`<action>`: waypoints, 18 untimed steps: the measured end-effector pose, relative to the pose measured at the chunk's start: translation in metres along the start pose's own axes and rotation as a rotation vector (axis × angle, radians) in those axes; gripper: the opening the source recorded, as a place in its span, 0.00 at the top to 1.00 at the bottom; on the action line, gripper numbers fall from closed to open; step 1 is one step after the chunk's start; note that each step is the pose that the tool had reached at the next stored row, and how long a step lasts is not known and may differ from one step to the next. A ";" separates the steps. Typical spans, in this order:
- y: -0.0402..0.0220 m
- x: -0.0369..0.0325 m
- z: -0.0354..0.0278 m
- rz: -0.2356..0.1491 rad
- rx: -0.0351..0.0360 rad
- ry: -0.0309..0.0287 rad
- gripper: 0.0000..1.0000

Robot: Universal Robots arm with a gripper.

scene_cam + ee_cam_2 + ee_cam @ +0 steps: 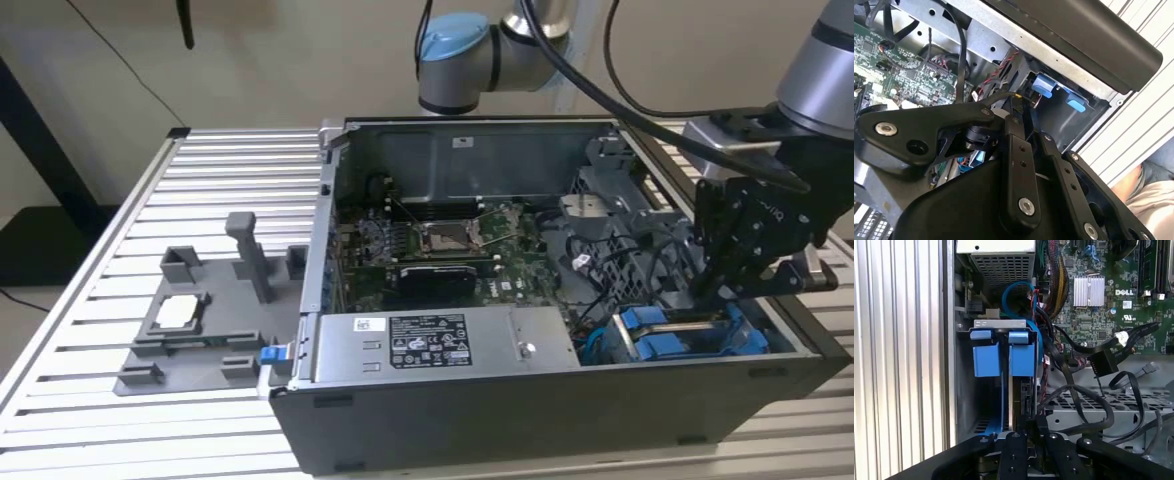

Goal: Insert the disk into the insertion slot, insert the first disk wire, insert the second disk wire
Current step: 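Insert the first disk wire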

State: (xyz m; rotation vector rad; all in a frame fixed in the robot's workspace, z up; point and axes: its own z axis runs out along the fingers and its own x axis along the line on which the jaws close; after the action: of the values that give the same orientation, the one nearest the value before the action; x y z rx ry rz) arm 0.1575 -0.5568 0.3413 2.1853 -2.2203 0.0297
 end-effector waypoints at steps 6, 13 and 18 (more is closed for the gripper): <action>0.0001 -0.0007 0.0027 0.004 0.0005 0.0082 0.81; 0.0008 -0.0022 0.0038 0.004 0.0026 0.0079 0.81; 0.0012 -0.0024 0.0078 0.004 0.0028 0.0086 0.81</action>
State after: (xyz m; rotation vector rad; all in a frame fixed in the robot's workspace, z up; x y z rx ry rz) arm 0.1563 -0.5546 0.3334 2.1781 -2.2214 0.0423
